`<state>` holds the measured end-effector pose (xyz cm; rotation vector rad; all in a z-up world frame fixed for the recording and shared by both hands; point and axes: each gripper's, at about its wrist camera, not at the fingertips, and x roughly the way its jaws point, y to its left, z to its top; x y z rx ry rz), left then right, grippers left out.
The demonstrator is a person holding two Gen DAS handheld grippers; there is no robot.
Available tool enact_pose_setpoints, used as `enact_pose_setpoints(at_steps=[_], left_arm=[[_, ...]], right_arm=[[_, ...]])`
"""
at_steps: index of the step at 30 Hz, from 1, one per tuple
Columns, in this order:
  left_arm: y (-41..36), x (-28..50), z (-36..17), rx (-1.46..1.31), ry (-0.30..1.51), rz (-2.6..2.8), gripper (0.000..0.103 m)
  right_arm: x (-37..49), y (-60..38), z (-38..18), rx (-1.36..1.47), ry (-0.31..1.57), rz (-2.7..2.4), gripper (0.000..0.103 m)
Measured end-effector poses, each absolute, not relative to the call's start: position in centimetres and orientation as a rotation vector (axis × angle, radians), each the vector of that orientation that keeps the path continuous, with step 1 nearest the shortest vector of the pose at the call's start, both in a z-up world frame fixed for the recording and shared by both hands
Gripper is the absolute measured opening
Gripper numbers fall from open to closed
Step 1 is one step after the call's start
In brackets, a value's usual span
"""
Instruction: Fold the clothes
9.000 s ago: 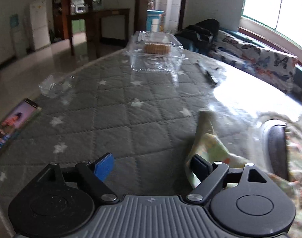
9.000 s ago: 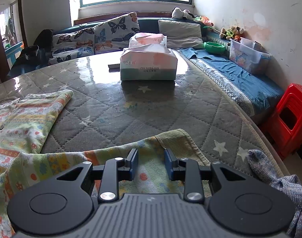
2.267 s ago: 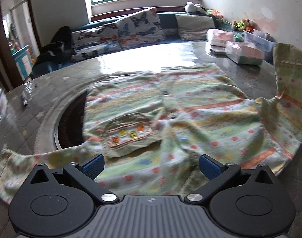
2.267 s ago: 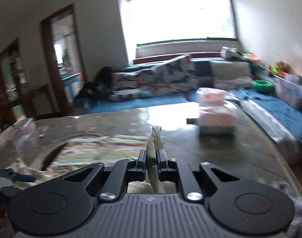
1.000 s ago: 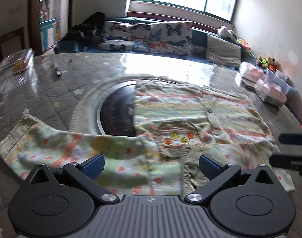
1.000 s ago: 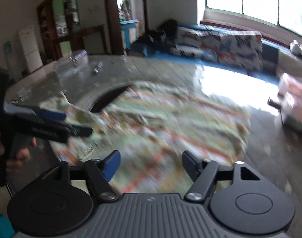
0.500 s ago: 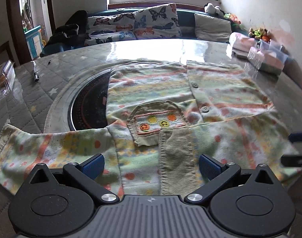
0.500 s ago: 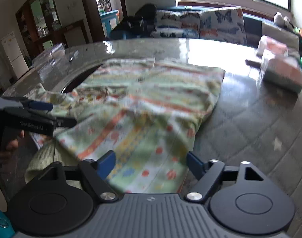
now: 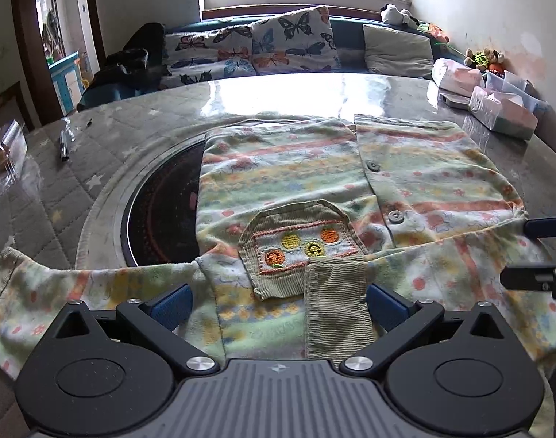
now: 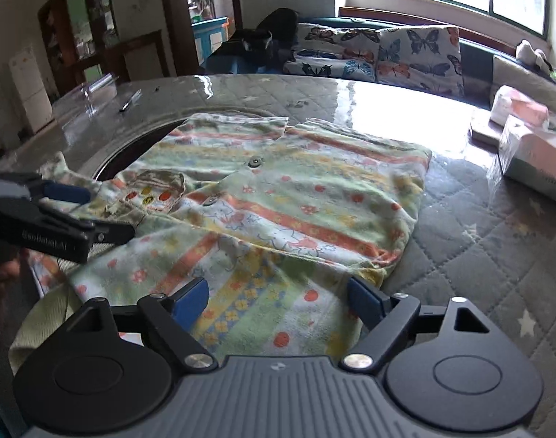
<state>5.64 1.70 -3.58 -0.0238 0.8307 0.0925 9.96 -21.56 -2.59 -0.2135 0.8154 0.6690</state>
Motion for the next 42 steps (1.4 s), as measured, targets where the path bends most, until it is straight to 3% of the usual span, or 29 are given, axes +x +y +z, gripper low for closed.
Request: enact_pose_setpoints(at_steps=[5, 15, 25, 42], left_arm=[[1.4, 4.8, -2.5, -0.03, 0.819, 0.084, 0.103], [-0.3, 2.2, -3.1, 0.052, 0.804, 0.039, 0.103], [1.5, -0.1, -2.5, -0.002, 0.79, 0.076, 0.103], [15.8, -3.3, -1.7, -0.189, 0.733, 0.502, 0.103]], right_arm=[[8.9, -20.9, -1.9, -0.255, 0.771, 0.661, 0.097], [5.8, -19.9, -3.3, -0.296, 0.783, 0.685, 0.1], [5.9, -18.1, -1.0, -0.302, 0.688, 0.699, 0.103], [7.4, -14.9, -2.6, -0.321, 0.7, 0.678, 0.103]])
